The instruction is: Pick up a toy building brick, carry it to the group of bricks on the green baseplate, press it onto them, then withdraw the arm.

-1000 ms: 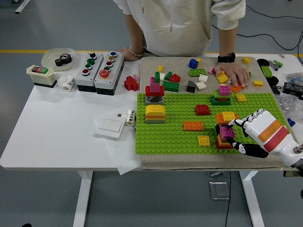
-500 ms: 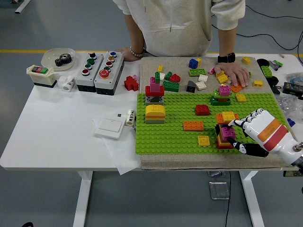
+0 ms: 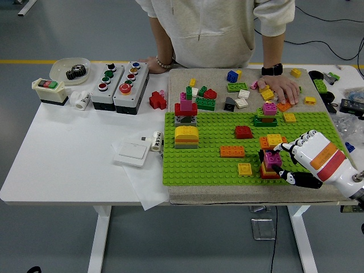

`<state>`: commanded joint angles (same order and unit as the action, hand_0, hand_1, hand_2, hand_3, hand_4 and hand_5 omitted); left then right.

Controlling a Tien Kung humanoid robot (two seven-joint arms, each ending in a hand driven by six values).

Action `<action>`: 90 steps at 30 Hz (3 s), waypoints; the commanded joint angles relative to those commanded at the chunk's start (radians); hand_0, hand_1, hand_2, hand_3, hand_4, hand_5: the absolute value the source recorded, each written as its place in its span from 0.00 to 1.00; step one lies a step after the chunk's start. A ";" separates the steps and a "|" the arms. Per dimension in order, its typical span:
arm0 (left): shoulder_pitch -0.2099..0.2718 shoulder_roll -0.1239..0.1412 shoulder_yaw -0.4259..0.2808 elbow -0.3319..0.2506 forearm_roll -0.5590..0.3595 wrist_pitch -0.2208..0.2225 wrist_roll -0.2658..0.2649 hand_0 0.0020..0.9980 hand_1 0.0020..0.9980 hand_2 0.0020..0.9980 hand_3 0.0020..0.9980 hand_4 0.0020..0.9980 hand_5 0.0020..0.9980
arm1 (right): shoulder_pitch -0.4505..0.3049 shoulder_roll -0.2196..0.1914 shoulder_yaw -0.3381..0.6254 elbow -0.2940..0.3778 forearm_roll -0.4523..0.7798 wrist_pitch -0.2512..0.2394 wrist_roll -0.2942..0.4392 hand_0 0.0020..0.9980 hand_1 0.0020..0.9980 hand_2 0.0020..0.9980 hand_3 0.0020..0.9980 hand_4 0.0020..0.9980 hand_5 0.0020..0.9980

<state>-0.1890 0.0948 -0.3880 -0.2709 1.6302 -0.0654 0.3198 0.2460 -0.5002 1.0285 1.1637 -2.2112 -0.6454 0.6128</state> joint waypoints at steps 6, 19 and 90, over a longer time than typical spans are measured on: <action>-0.001 0.000 -0.001 -0.001 0.002 -0.001 -0.001 0.55 0.62 0.68 0.60 0.63 0.73 | 0.013 0.002 -0.006 -0.008 0.012 0.000 0.007 0.14 0.16 0.23 0.52 0.53 0.40; -0.003 -0.001 -0.001 -0.001 0.006 -0.001 -0.002 0.55 0.62 0.68 0.60 0.63 0.74 | 0.048 0.001 -0.029 -0.035 0.031 0.000 0.012 0.14 0.17 0.23 0.52 0.52 0.39; -0.002 -0.003 -0.008 -0.005 0.027 -0.014 -0.009 0.53 0.62 0.68 0.60 0.63 0.73 | 0.040 0.011 -0.029 -0.072 0.066 0.000 0.033 0.14 0.19 0.31 0.67 0.47 0.34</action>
<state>-0.1911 0.0917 -0.3960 -0.2756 1.6573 -0.0791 0.3111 0.2865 -0.4888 0.9996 1.0917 -2.1455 -0.6454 0.6454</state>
